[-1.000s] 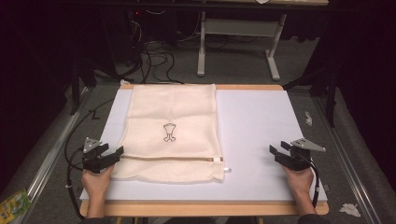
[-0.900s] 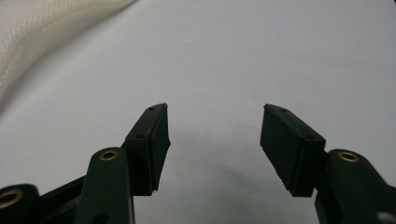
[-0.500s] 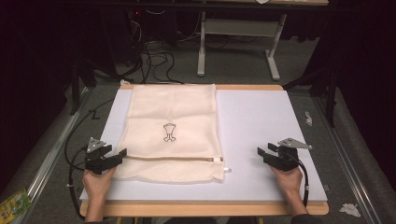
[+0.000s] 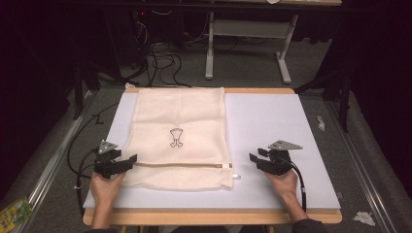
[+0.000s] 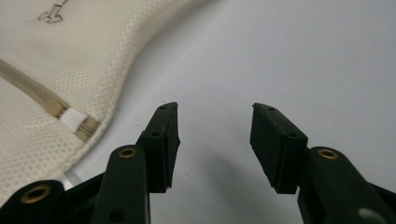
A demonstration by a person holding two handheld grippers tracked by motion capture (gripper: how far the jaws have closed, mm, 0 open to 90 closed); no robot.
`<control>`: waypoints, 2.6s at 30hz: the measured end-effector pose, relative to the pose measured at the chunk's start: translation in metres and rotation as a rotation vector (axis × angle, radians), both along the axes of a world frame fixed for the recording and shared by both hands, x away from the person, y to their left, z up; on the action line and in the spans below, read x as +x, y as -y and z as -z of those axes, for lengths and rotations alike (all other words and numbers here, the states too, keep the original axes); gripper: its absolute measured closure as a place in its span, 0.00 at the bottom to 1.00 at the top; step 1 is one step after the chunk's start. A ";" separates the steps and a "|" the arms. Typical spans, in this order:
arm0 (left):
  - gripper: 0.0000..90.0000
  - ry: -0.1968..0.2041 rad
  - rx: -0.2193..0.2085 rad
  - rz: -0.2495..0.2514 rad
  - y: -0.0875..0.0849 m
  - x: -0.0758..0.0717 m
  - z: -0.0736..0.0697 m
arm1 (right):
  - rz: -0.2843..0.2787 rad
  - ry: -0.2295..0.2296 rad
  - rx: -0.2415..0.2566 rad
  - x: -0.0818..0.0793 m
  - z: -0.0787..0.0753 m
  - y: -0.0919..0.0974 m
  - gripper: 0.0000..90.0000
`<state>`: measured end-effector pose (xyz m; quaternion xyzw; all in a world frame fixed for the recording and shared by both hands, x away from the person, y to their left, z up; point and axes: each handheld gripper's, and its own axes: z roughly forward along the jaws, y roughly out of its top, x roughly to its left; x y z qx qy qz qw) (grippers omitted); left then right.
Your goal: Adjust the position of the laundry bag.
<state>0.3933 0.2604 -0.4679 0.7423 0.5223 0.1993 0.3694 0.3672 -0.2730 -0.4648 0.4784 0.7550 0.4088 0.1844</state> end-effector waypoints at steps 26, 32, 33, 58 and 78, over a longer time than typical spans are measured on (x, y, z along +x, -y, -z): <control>0.40 -0.114 -0.004 -0.069 0.002 0.027 0.004 | -0.104 -0.122 0.010 0.041 0.000 -0.078 0.60; 0.54 -0.131 0.008 -0.076 0.003 0.030 0.005 | -0.119 -0.177 0.020 0.048 0.007 -0.081 0.68; 0.54 -0.132 0.002 -0.080 0.002 0.031 0.005 | -0.121 -0.187 0.031 0.049 0.009 -0.081 0.71; 0.96 -0.082 -0.120 -0.056 -0.005 0.030 -0.005 | -0.152 -0.161 -0.017 0.053 0.000 -0.086 0.96; 0.96 -0.055 -0.146 0.017 0.004 0.032 -0.018 | -0.120 -0.150 -0.003 0.048 -0.005 -0.072 0.97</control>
